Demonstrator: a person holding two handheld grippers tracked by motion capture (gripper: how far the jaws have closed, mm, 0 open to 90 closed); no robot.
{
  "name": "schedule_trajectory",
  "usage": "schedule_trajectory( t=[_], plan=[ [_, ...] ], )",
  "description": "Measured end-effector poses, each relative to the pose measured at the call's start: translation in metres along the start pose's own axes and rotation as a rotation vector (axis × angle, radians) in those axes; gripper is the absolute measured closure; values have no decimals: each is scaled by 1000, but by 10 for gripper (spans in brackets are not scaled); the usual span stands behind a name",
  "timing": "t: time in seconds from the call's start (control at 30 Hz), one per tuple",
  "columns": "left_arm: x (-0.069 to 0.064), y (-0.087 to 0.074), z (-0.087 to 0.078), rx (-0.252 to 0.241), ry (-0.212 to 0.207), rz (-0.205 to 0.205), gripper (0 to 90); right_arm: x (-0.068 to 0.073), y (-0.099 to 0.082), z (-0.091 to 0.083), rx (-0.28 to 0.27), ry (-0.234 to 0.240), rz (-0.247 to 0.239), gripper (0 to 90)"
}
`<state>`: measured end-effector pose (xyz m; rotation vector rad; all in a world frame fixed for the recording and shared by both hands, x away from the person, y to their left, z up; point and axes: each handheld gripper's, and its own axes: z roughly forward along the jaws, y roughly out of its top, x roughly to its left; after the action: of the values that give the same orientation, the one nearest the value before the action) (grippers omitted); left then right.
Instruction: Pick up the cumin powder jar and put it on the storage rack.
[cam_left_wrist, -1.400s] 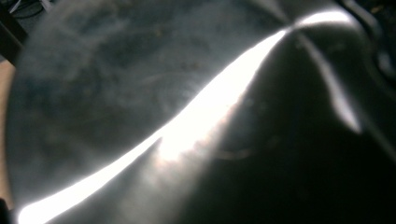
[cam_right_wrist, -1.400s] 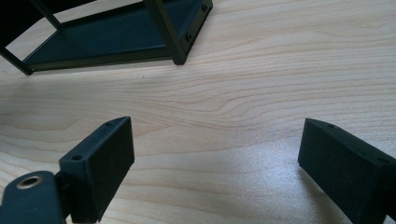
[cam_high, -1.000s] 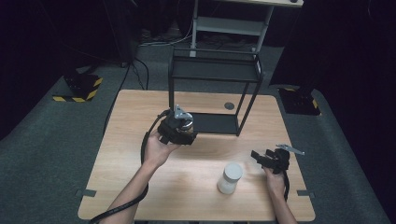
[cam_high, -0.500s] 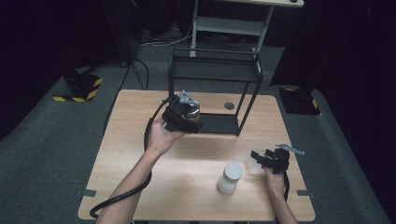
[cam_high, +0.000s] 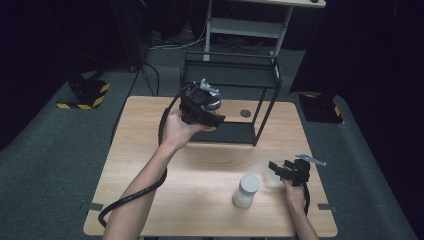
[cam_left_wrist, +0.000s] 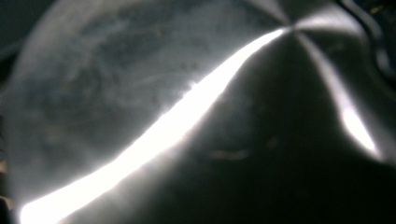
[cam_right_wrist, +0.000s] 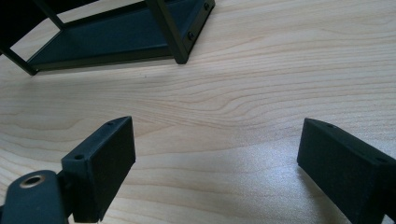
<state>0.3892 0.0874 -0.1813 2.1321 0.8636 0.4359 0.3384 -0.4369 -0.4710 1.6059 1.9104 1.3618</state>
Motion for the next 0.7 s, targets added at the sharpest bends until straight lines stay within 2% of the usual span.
schedule_trajectory(
  t=[0.23,0.27,0.3,0.4,0.5,0.63,0.67,0.7],
  plan=[
    [4,23,-6,-3,1,8,312,-1,0,0,1,4,1,102],
    [-2,17,-2,-65,6,-76,312,-1,0,0,1,4,1,102],
    [6,30,-8,-6,6,9,313,-1,0,0,2,4,1,102],
    [10,39,-11,-13,0,-1,313,-1,0,0,0,4,3,102],
    [11,54,-11,1,15,7,313,-1,0,0,1,4,4,103],
    [16,72,-11,-13,26,1,312,-1,0,0,-2,4,9,104],
    [16,72,-11,-13,26,1,313,-1,0,0,-2,4,9,104],
    [11,69,-7,-57,27,-68,313,-1,0,0,-2,6,8,104]
  ],
)
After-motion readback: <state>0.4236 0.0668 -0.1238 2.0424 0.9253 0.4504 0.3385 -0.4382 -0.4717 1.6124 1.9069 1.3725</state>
